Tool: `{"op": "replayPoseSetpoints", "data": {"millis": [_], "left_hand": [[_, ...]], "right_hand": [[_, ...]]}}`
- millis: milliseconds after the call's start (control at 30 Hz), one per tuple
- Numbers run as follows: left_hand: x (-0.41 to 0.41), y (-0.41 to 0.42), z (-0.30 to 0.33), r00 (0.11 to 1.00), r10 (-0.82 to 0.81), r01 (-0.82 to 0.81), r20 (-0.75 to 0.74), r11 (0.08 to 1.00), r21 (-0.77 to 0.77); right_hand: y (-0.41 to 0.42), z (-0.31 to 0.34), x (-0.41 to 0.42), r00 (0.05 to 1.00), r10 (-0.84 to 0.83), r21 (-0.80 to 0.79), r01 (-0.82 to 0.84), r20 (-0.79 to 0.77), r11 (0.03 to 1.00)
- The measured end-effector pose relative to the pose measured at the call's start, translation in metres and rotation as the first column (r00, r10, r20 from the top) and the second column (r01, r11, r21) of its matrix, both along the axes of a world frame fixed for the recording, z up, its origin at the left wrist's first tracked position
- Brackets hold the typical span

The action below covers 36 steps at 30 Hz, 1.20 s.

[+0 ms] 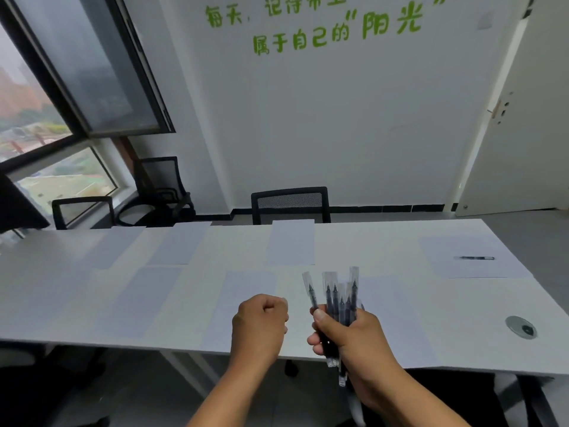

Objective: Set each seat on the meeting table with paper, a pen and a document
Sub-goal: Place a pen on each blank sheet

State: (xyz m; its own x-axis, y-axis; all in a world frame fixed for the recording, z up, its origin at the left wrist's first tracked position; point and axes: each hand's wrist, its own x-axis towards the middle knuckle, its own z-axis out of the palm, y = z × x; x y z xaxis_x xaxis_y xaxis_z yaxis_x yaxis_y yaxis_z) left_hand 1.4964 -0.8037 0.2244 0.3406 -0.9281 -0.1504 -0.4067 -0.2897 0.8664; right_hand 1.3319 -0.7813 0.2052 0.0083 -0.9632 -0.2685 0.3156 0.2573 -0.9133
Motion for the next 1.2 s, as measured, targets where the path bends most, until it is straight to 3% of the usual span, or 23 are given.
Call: {"op": "replayPoseSetpoints", "data": {"millis": [300,633,1000,1200], "left_hand": [[0.108,-0.029,-0.002,0.998,-0.059,0.059,0.017,0.998,-0.023],[0.234,-0.067,-0.03,0.984,-0.108,0.114,-0.143,0.993,0.036],[0.245,-0.109,-0.054,0.931,-0.248,0.266,-0.267,0.963,0.034],[0.246,-0.149,-0.068,0.948,-0.249,0.279,-0.201,0.95,0.142]], "right_hand": [[-0.036,-0.008,0.112,1.0,-0.009,0.0,0.009,0.011,1.0],[-0.063,-0.03,0.239,0.999,-0.048,0.077,0.048,-0.01,0.996],[-0.092,-0.049,0.265,0.995,-0.084,0.171,0.093,-0.061,0.981],[-0.128,-0.076,0.267,0.994,-0.08,0.207,0.093,-0.071,0.974]]}}
